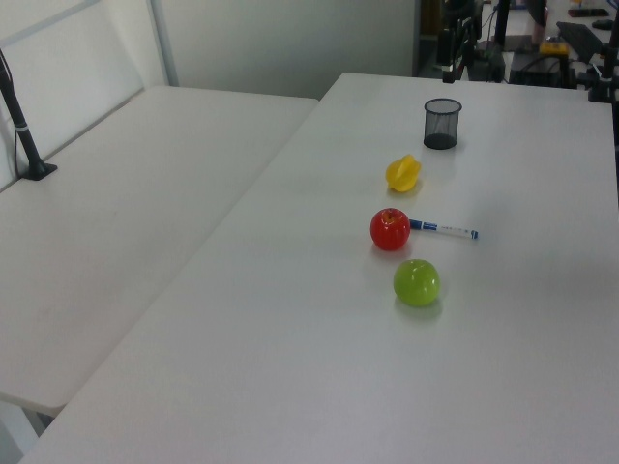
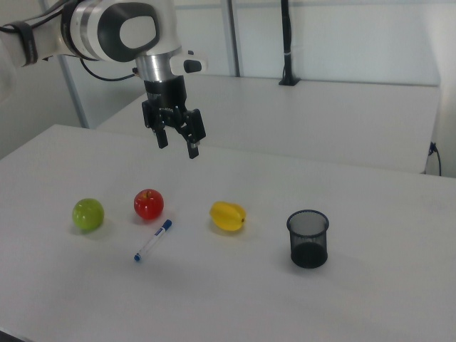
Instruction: Take marker pen
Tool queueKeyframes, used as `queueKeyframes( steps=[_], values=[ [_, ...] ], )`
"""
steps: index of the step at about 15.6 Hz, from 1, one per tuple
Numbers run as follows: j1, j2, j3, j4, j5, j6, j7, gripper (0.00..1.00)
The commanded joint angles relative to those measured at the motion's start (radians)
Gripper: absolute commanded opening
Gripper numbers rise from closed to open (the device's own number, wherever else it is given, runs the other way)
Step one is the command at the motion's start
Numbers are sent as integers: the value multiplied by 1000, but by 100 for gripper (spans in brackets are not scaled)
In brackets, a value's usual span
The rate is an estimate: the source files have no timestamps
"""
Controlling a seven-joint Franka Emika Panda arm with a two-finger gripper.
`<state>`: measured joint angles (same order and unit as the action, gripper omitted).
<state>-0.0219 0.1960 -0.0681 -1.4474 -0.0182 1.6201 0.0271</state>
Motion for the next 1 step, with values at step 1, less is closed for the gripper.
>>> queueKeyframes(
  steps=[1],
  values=[
    [-6, -32, 8, -28, -17, -14, 42, 100]
  ],
)
